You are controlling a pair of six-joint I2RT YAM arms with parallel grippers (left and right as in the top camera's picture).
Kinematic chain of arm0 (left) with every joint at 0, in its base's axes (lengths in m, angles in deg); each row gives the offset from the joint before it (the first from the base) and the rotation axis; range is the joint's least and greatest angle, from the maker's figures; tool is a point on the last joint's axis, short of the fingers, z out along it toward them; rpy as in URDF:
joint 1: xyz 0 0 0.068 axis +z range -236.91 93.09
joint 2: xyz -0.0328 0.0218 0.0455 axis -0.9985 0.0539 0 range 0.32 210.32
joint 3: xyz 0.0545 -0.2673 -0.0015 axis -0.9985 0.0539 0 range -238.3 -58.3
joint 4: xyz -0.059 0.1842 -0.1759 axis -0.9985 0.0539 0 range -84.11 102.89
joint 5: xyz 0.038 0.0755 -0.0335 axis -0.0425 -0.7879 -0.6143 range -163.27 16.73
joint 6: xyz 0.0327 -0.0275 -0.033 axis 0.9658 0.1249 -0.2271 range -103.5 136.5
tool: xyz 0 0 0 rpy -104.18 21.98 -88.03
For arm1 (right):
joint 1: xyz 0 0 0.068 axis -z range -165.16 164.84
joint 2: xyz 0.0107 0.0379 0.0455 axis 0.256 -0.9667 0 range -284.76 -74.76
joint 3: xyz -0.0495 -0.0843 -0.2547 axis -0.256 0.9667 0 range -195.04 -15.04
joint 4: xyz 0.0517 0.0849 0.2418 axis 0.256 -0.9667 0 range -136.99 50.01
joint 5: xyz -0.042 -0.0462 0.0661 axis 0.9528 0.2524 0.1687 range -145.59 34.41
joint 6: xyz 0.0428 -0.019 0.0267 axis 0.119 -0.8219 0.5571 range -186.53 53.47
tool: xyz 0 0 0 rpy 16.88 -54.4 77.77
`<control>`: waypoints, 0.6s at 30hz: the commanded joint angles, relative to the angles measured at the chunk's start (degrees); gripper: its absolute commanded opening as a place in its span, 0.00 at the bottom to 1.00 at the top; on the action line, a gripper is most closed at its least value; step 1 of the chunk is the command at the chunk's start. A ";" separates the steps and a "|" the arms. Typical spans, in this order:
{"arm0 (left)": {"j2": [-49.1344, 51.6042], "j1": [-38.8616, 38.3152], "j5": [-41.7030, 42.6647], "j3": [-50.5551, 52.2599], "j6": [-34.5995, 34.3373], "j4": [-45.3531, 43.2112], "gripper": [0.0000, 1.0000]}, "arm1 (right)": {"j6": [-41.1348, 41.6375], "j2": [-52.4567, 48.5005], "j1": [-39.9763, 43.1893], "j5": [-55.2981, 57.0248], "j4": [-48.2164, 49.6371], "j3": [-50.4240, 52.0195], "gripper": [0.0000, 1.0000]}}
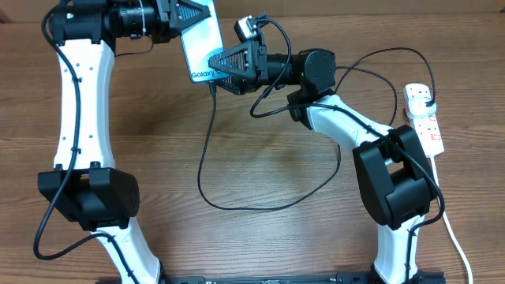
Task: Plug charger to phone and switch on socket
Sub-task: 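Align and push the plug into the phone's bottom port, then open the right gripper and pull it back from the phone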
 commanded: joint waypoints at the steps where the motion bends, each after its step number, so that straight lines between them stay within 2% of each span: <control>1: -0.59 1.86 -0.90 -0.68 0.50 0.35 0.04 | -0.17 0.37 0.48 0.55 0.37 -0.83 1.00; 7: -0.59 5.18 -0.87 -0.68 1.46 4.04 0.04 | -0.26 0.37 2.89 0.31 -5.97 -0.81 1.00; 10: -0.59 6.67 -0.46 -0.68 3.15 5.84 0.04 | -3.87 0.37 4.00 -0.42 -11.02 -0.76 1.00; 14: -0.59 7.85 -0.35 -0.68 4.07 7.56 0.04 | -9.90 0.37 5.07 -0.81 -21.88 -0.72 1.00; 18: -0.59 8.15 1.81 -0.68 5.90 8.20 0.04 | -19.45 0.37 5.86 -0.57 -39.06 -0.72 1.00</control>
